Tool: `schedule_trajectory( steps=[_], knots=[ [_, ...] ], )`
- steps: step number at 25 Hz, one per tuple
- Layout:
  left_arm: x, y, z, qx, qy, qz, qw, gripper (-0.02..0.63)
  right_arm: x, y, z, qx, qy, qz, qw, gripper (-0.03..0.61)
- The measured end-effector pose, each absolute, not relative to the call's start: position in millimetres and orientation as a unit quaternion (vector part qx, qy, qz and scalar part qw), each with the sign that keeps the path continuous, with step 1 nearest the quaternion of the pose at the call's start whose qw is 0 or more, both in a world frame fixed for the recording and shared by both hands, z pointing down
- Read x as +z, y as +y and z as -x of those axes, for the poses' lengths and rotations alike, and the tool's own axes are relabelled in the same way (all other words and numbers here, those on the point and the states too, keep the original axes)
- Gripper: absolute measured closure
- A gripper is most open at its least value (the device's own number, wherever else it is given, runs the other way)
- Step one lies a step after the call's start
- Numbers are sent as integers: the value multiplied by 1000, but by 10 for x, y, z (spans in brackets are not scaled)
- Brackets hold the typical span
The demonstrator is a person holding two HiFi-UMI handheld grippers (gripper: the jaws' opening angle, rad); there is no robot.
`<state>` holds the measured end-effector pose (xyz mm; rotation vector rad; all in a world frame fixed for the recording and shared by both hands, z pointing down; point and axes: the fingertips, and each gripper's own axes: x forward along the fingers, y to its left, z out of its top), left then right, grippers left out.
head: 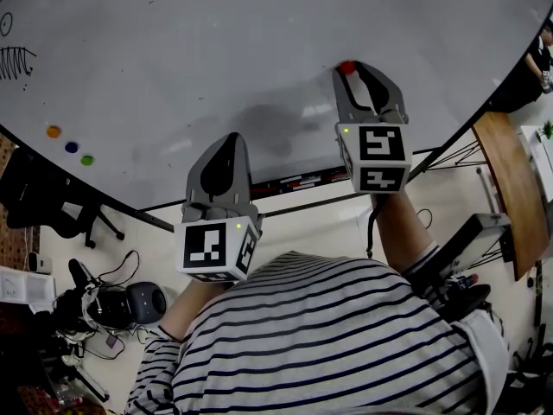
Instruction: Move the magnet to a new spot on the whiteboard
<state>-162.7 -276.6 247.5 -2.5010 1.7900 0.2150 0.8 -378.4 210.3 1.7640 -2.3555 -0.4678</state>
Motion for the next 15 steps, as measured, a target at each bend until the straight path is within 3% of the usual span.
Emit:
schedule_trajectory(
  steps=[15],
  knots=[
    [2380,-2147,1291,64,627,776,38,597,2163,-2846,-443,-146,-835,-529,46,445]
  ],
)
